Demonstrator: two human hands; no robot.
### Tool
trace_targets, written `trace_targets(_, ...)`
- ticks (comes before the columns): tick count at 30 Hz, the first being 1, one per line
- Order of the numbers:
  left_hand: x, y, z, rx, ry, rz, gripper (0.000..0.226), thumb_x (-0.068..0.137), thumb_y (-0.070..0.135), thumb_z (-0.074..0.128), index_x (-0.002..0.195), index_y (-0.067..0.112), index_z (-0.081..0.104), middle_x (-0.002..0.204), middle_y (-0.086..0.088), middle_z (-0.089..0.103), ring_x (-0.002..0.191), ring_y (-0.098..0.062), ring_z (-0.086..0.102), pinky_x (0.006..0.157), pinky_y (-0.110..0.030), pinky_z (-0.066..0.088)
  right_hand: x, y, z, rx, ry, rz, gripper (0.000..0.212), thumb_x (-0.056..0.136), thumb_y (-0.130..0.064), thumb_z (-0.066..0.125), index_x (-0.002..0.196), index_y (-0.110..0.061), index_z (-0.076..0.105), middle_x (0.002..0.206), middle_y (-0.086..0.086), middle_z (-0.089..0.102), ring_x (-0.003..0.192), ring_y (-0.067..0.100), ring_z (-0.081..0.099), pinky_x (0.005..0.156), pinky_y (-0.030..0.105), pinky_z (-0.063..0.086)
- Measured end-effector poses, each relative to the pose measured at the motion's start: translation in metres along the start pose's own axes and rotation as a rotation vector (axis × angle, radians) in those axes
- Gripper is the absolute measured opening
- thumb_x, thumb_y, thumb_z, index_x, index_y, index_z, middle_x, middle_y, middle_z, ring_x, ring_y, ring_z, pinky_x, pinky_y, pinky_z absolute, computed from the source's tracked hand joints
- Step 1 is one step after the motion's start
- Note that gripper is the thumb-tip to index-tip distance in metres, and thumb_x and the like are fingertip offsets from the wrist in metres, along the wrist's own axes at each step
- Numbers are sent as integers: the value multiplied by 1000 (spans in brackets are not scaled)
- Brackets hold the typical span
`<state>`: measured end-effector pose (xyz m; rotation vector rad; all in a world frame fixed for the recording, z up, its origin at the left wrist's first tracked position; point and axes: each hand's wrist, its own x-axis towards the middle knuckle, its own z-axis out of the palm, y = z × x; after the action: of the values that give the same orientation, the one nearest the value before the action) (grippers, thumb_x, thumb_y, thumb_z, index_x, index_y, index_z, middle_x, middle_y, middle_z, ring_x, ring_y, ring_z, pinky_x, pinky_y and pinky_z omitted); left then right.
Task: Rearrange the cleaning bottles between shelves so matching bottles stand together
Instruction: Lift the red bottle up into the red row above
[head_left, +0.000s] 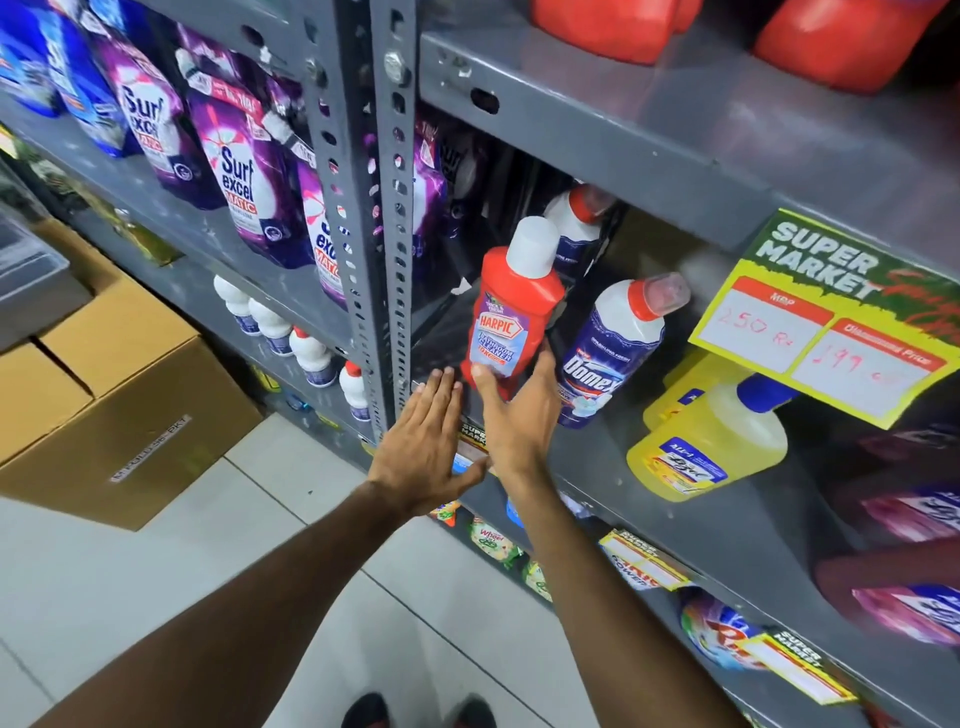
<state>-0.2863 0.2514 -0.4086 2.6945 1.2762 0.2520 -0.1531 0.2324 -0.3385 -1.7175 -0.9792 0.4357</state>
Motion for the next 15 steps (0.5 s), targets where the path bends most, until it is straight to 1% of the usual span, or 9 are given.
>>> trace_targets(1, 0, -1, -1, 2, -11, 4, 108, 95, 82, 17, 161, -3, 8, 170, -22, 0, 159, -33, -2, 129, -48, 10, 5, -1, 2, 1, 8, 14, 64, 85, -28, 86, 135, -5, 53, 116, -1, 64, 103, 12, 62, 81, 3, 46)
trace_targets(3, 1, -3, -2, 23, -54, 14, 108, 95, 83, 13, 161, -2, 4, 170, -21, -3, 159, -33, -5, 130, -49, 9, 14, -2, 3, -13, -7, 48, 57, 83, -26, 87, 125, -5, 55, 109, 0, 67, 93, 12, 63, 76, 10, 48)
trace_targets(5, 3, -7, -5, 62, -94, 31, 108, 95, 82, 13, 161, -2, 2, 171, -22, -3, 159, -33, -6, 130, -49, 10, 20, -2, 3, -23, -30, 60, 53, 82, -22, 88, 123, -5, 59, 108, 2, 72, 91, 11, 64, 79, 15, 48)
trace_targets(6, 4, -8, -8, 82, -119, 35, 108, 94, 82, 11, 161, -2, 0, 171, -22, -5, 159, -32, -7, 130, -48, 9, 20, -3, 1, -31, -34, 58, 52, 81, -21, 88, 123, -5, 61, 108, 2, 73, 91, 11, 65, 80, 15, 48)
trace_targets(9, 2, -7, -24, 139, -166, 42, 106, 93, 79, 5, 161, -1, -5, 171, -21, -10, 159, -30, -11, 130, -43, -2, 13, -8, -7, -34, -24, 39, 48, 80, -17, 88, 120, -6, 63, 105, -1, 72, 89, 10, 65, 77, 6, 48)
trace_targets(10, -1, -6, -32, 150, -161, 50, 104, 92, 77, 3, 161, -1, -6, 171, -21, -10, 159, -29, -11, 129, -40, -6, 7, -10, -11, -32, -25, 40, 48, 80, -18, 88, 119, -7, 63, 104, -2, 72, 89, 11, 66, 79, 11, 52)
trace_targets(12, -12, -3, -49, 122, -134, 64, 103, 93, 74, 4, 161, -2, -3, 171, -21, -7, 159, -29, -9, 128, -38, -9, -8, -17, -22, -35, -36, 48, 47, 77, -24, 88, 116, -13, 64, 102, -4, 73, 90, 16, 71, 85, 32, 60)
trace_targets(13, -18, -1, -58, 103, -101, 75, 102, 94, 74, 8, 161, -3, 1, 171, -22, -3, 159, -29, -5, 128, -39, -6, -15, -22, -28, -39, -49, 58, 46, 75, -28, 87, 113, -16, 64, 101, -4, 75, 91, 18, 73, 85, 39, 61)
trace_targets(15, -31, 1, -77, 90, -12, 104, 98, 99, 72, 18, 160, -4, 13, 170, -24, 11, 158, -32, 8, 128, -45, 8, -29, -38, -42, -41, -83, 91, 44, 72, -38, 85, 107, -23, 64, 101, -5, 77, 92, 15, 75, 85, 43, 62)
